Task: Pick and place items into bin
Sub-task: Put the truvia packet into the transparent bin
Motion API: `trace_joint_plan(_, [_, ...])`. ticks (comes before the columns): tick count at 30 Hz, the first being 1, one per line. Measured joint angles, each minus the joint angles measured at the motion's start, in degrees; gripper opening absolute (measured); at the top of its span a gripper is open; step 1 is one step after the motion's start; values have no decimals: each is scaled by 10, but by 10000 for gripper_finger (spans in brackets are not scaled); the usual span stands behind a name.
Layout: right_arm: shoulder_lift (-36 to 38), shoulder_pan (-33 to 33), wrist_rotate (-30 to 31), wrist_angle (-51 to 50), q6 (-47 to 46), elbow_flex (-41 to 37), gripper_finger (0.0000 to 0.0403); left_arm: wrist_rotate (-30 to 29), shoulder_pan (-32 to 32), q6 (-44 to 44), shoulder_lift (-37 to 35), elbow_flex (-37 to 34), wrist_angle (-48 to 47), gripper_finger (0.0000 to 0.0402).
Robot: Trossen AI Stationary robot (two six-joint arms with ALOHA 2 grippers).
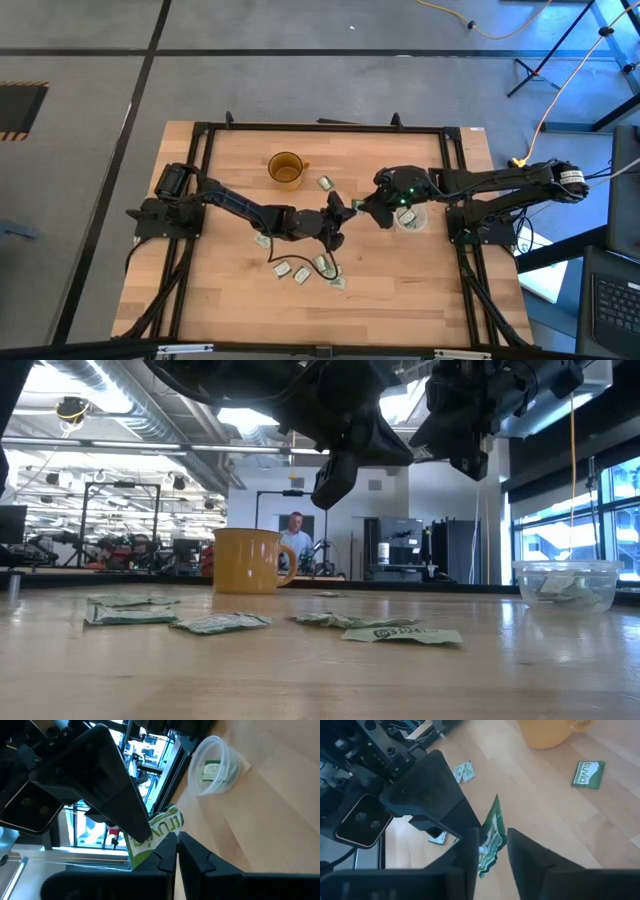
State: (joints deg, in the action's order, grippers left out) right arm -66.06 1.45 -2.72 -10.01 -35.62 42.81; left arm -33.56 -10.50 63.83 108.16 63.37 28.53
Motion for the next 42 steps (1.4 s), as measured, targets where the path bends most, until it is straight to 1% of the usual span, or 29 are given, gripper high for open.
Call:
trace_joint_plan(11, [0,0,0,0,21,0,17,0,0,-4,0,0,0,9])
trace_joint_plan(13, [0,0,0,0,30,0,8,0,0,-15,0,0,0,14])
trace_joint_plan(17, [0,0,0,0,31,0,9,1,0,-30,0,0,-2,48])
trace_joint_plan(22, [3,1,1,-2,43,1,4,5,0,-91,0,0,-6,98])
trace_joint_plan(24, [6,5,2,-22,51,10,4,24,1,-123,-1,0,-16,112])
trace_joint_plan(27, [18,12,25,-75,63,31,3,75,9,-180,-2,0,-41,124])
trace_joint_plan(31, [47,16,78,-208,63,65,3,131,32,-275,-15,0,-117,127])
trace_joint_plan(32, [56,16,87,-242,58,70,3,146,40,-300,-20,-1,-142,126])
trace_joint_plan(34, [78,16,91,-302,40,72,3,182,57,-342,-24,0,-163,123])
trace_joint_plan(35, [89,16,91,-323,25,66,3,192,66,-364,-28,0,-183,122])
trace_joint_plan(38, [124,13,78,-361,-17,32,3,216,90,-394,-30,0,-199,117])
trace_joint_plan(42, [159,7,40,-338,-56,-35,3,216,118,-423,-30,0,-206,114])
